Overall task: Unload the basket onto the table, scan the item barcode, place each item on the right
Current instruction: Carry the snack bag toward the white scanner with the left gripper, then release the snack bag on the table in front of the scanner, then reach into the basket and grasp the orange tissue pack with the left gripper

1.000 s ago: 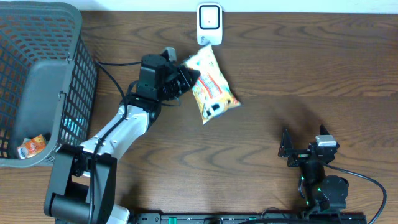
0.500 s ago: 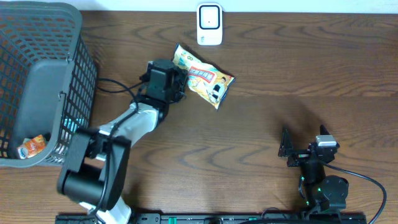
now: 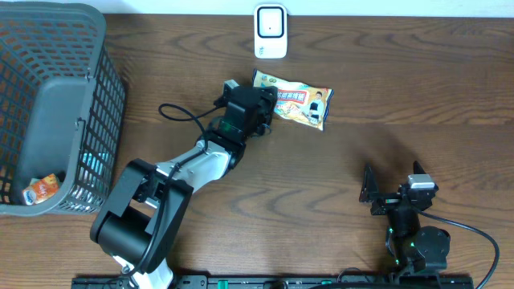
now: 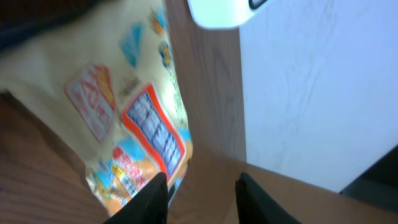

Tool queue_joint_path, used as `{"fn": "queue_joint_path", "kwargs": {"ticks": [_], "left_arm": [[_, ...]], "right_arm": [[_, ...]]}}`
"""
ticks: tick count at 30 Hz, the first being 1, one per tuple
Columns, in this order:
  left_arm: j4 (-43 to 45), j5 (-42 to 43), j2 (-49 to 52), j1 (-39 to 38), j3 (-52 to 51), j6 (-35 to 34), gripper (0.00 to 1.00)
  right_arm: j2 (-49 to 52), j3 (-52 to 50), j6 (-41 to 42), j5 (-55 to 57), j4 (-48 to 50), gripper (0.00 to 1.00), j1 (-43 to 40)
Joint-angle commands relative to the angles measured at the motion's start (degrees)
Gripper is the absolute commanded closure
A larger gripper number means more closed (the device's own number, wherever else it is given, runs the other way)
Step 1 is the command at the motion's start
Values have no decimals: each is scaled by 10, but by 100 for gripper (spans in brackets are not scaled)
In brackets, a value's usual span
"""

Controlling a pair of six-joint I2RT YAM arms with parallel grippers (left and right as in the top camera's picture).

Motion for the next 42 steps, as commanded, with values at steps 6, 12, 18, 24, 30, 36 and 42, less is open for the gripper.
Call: {"fn": "queue_joint_path", "kwargs": {"ticks": [6, 12, 18, 24, 30, 36, 42], "left_arm": [[86, 42, -9, -9, 3, 184, 64], [69, 105, -75, 9, 4, 329, 64], [-95, 104, -206, 29, 16, 479, 49], [-377, 93, -304, 68, 124, 589, 2], [-738, 86, -304, 150, 321, 703, 2], [-824, 80, -322, 233, 411, 742, 2], [-804, 46, -345, 287, 413, 741, 2]], "right_arm": [[-1, -1, 5, 2, -2, 1, -6], [-1, -1, 6, 2, -2, 1, -6], [-1, -1, 5, 2, -2, 1, -6], [-1, -1, 5, 2, -2, 1, -6], [-1, -1, 5, 2, -2, 1, -6], [-1, -1, 5, 2, -2, 1, -6], [-1, -1, 5, 2, -2, 1, -6]]}}
